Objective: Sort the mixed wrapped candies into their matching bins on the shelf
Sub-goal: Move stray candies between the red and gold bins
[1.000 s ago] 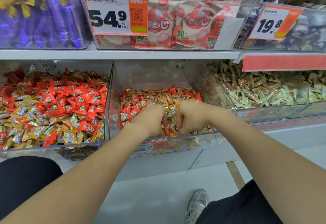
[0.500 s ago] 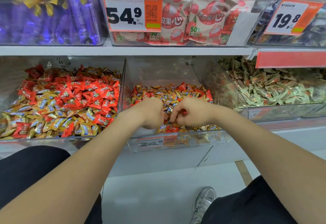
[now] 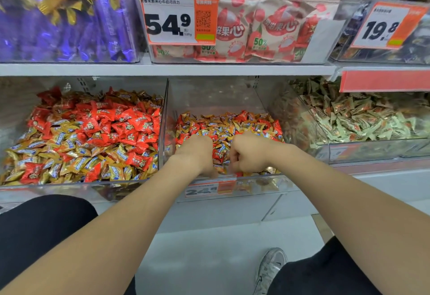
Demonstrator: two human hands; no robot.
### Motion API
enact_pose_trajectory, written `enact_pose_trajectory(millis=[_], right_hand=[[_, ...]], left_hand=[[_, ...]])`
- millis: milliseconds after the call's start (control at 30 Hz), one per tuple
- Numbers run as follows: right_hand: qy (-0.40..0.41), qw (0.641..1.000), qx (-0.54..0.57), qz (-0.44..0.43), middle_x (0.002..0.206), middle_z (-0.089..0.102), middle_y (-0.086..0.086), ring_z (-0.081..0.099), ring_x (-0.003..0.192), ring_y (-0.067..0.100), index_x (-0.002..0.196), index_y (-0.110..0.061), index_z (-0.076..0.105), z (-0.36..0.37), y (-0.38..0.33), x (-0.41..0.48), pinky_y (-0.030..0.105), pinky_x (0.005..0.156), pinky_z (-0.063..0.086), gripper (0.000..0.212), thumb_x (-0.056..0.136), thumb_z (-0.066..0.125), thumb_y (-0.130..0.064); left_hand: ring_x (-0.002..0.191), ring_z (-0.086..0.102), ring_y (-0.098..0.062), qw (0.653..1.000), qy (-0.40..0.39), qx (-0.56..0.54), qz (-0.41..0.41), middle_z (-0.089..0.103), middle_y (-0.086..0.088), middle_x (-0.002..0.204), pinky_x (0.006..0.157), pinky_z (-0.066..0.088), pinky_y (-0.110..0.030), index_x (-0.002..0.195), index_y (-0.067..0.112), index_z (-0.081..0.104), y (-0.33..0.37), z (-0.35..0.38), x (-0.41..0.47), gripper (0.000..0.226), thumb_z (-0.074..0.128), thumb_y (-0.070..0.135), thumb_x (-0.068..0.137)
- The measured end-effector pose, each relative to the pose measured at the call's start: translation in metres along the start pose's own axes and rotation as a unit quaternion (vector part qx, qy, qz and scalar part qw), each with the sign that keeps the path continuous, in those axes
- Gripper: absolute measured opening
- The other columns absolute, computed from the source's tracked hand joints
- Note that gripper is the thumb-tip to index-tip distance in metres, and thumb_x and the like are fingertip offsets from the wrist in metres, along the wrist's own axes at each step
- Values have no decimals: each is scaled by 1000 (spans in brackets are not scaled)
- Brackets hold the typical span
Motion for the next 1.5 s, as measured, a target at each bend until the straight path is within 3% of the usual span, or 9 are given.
enact_pose_trajectory(millis=[167, 333, 567, 733, 867, 933, 1033, 1300, 1500], right_hand=[[44, 994, 94, 36, 48, 59, -19, 54, 48, -4, 73, -17, 77, -20, 10, -14, 19, 57, 44, 19, 91, 70, -18], [99, 975, 184, 79, 71, 66, 7, 54, 58, 14, 76, -8, 58, -32, 33, -26, 31, 60, 46, 32, 98, 56, -31], [93, 961, 252, 60, 76, 77, 4, 61, 56, 13, 101, -9, 62, -30, 29, -30, 31, 51, 50, 19, 107, 58, -27], [139, 953, 255, 90, 62, 47, 5, 36, 49, 19, 99, -17, 72, -43, 38, -28, 28, 51, 33, 36, 106, 37, -12], [182, 942, 260, 113, 81, 68, 4, 54, 58, 13, 113, -17, 70, -55, 53, -36, 21, 48, 41, 36, 108, 37, -5], [200, 940, 247, 120, 95, 74, 5, 56, 63, 7, 117, -16, 73, -60, 59, -41, 11, 46, 39, 47, 100, 36, 7], [234, 931, 246, 131, 77, 70, 5, 49, 47, 9, 112, -12, 77, -63, 67, -43, 16, 42, 38, 45, 96, 38, 6], [196, 936, 270, 114, 90, 72, 3, 56, 61, 1, 135, -17, 64, -60, 61, -32, 9, 50, 39, 37, 108, 41, -6], [147, 882, 437, 101, 80, 60, 9, 51, 69, 17, 114, -17, 75, -54, 51, -29, 30, 50, 42, 49, 94, 36, 5]], left_hand=[[89, 70, -25, 996, 47, -73, 17, 74, -6, 94, 82, 62, -40, 86, 15, 79, 2, -4, 3, 15, 90, 14, 76], [89, 72, -25, 997, 21, -76, 20, 75, -5, 98, 85, 62, -41, 90, 14, 81, 5, 4, 2, 22, 91, 9, 72], [87, 66, -28, 993, 68, -96, 18, 69, -5, 89, 77, 58, -40, 88, 12, 72, 5, -13, -1, 28, 92, 7, 69], [91, 65, -30, 988, 103, -111, 29, 68, -6, 94, 75, 56, -41, 95, 15, 66, 5, -10, 4, 20, 80, 11, 82], [81, 69, -29, 993, 58, -99, 22, 69, -10, 80, 75, 60, -43, 79, 8, 67, 6, 6, 6, 22, 82, 21, 88], [76, 65, -28, 995, 55, -84, 21, 63, -10, 75, 63, 54, -38, 72, 7, 59, 5, 6, 7, 30, 78, 20, 92], [68, 53, -24, 997, 61, -55, 14, 50, -7, 71, 47, 38, -33, 71, 9, 53, 5, -1, 2, 28, 69, 8, 94], [74, 58, -25, 998, 10, -55, -18, 54, -8, 75, 59, 42, -30, 76, 11, 49, 0, -2, -11, 46, 89, 34, 82], [86, 66, -31, 998, 40, -47, -16, 67, -18, 102, 66, 51, -34, 89, 10, 63, -4, -4, -11, 13, 73, 1, 86]])
Point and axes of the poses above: each hand's wrist, its own x-axis towards the middle knuckle, its own z-axis out of the palm, y = z × x, the point moved 8 cm from there along x, towards the middle knuckle
